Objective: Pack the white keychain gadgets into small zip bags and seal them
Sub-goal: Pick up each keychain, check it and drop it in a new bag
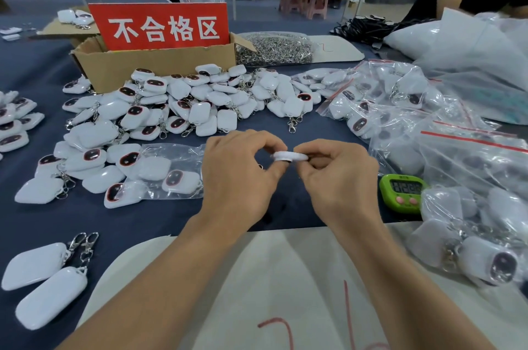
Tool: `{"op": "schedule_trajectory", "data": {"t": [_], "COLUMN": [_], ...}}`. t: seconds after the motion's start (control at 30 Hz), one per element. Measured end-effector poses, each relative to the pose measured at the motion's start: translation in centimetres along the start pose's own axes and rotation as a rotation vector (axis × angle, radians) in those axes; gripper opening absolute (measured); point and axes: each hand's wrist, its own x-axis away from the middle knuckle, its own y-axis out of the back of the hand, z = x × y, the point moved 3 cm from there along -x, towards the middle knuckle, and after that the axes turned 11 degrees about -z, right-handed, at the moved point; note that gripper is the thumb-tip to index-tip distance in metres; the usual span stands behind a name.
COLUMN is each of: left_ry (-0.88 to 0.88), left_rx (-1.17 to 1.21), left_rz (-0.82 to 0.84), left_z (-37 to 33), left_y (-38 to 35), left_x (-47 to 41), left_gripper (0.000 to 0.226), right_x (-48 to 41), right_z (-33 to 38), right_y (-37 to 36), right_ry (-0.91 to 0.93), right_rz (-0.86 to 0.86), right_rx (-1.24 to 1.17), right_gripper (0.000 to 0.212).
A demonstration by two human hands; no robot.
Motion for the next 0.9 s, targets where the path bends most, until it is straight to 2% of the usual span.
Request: {"op": "schedule_trajectory", "data": {"t": [0.07, 0.27, 0.37, 0.4, 0.47, 0.53, 0.63, 0.77, 0.9], "left_ry": [0.015, 0.025, 0.108, 0.134, 0.132, 0.094, 0.073, 0.131, 0.096], "left_rx": [-0.02, -0.05, -0.005, 0.041, 0.137, 0.185, 0.226, 0.236, 0.167], "left_rz": [-0.035, -0.058, 0.044, 0.1, 0.189, 0.22, 0.174, 0.128, 0.092], "left_z": [0.0, 0.1, 0.5, 0.5, 0.4, 0.1, 0.2, 0.5, 0.6], "left_y": [0.0, 0.0, -0.2, -0.3, -0.4, -0.5, -0.5, -0.4, -0.6], "left_x": [0.1, 0.3, 0.2, 0.2, 0.3, 0.4, 0.3, 0.1, 0.4], "left_gripper": [0.018, 0.024, 0.024, 0.032, 0.062, 0.075, 0.058, 0.018, 0.035], "right_x": [-0.2, -0.1, -0.3, -0.4, -0.6, -0.7, -0.6, -0.7, -0.5], "right_z": [0.0, -0.1, -0.4, -0.5, -1.0, -1.1, -0.9, -0.5, 0.1], "right_y": [0.2, -0.1, 0.0, 0.0, 0.0, 0.0, -0.1, 0.0, 0.1], "right_ry": [-0.011, 0.01, -0.025, -0.062, -0.194, -0.339, -0.449, -0.443, -0.267], "right_rz": [-0.049, -0.079, -0.048, -0.034, 0.013, 0.093, 0.213, 0.197, 0.182], "right_rx": [-0.032, -0.086, -0.066, -0.084, -0.204, -0.348, -0.448, -0.469, -0.395], "right_gripper": [0.037, 0.041, 0.036, 0.03, 0.018, 0.011, 0.011, 0.035, 0.042]}}
